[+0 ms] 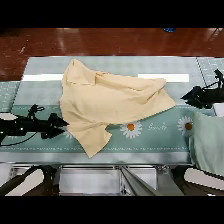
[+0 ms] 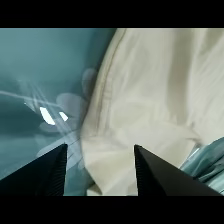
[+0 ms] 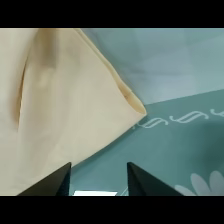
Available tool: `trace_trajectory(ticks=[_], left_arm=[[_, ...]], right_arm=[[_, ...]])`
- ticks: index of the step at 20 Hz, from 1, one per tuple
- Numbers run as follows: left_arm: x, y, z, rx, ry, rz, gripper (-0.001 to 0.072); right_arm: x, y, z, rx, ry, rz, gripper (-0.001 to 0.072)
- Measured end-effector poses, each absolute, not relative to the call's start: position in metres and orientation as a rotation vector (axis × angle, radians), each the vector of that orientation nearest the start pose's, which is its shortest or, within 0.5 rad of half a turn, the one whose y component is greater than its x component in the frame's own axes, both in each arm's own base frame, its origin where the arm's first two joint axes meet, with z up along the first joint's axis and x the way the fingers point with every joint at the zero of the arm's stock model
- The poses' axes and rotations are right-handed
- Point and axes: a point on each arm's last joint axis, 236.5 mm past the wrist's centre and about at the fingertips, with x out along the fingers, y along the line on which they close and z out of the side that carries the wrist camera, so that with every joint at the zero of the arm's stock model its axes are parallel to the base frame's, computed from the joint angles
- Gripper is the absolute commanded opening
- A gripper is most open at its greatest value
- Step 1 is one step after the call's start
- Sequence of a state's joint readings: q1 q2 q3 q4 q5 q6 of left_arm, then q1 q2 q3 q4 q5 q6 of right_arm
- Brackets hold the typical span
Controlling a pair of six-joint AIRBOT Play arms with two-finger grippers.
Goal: Fold the shirts.
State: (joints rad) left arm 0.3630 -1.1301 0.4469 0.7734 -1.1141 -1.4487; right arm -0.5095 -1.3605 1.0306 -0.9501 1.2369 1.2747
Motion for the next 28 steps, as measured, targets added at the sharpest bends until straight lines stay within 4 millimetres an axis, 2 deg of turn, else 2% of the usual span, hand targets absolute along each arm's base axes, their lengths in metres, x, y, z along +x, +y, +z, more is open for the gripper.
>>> trace_trajectory(ticks=[4, 5, 6, 7, 11, 14, 22, 26, 27, 28], left_arm=[[0.25, -0.083, -0.099, -1.131, 1.438, -0.026, 0.0505], [0.254, -0.088, -0.1, -1.131, 1.427, -0.028, 0.0404], [0.258, -0.091, -0.102, -1.125, 1.416, -0.026, 0.0103], [0.261, -0.093, -0.105, -1.102, 1.406, -0.026, 0.002], [0.274, -0.102, -0.099, -1.066, 1.373, -0.08, 0.002], [0.282, -0.103, -0.093, -1.061, 1.352, -0.103, 0.002], [0.286, -0.104, -0.089, -1.051, 1.339, -0.119, 0.002], [0.287, -0.104, -0.09, -1.048, 1.337, -0.118, 0.002], [0.287, -0.103, -0.09, -1.048, 1.335, -0.116, 0.002], [0.288, -0.103, -0.09, -1.048, 1.332, -0.113, 0.002]], right_arm=[[0.357, -0.051, -0.025, 0.716, 1.269, 0.097, 0.0408], [0.358, -0.053, -0.025, 0.72, 1.262, 0.088, 0.0409], [0.359, -0.055, -0.026, 0.733, 1.261, 0.068, 0.0409], [0.359, -0.058, -0.027, 0.741, 1.263, 0.038, 0.0409], [0.35, -0.089, -0.045, 0.721, 1.297, -0.133, 0.0409], [0.344, -0.099, -0.061, 0.749, 1.333, -0.188, 0.0409], [0.362, -0.061, -0.094, 0.949, 1.37, -0.026, 0.0409], [0.371, -0.033, -0.1, 0.973, 1.385, 0.066, 0.0402], [0.374, -0.025, -0.101, 0.96, 1.387, 0.084, 0.0315], [0.379, -0.019, -0.103, 0.934, 1.383, 0.094, 0.0082]])
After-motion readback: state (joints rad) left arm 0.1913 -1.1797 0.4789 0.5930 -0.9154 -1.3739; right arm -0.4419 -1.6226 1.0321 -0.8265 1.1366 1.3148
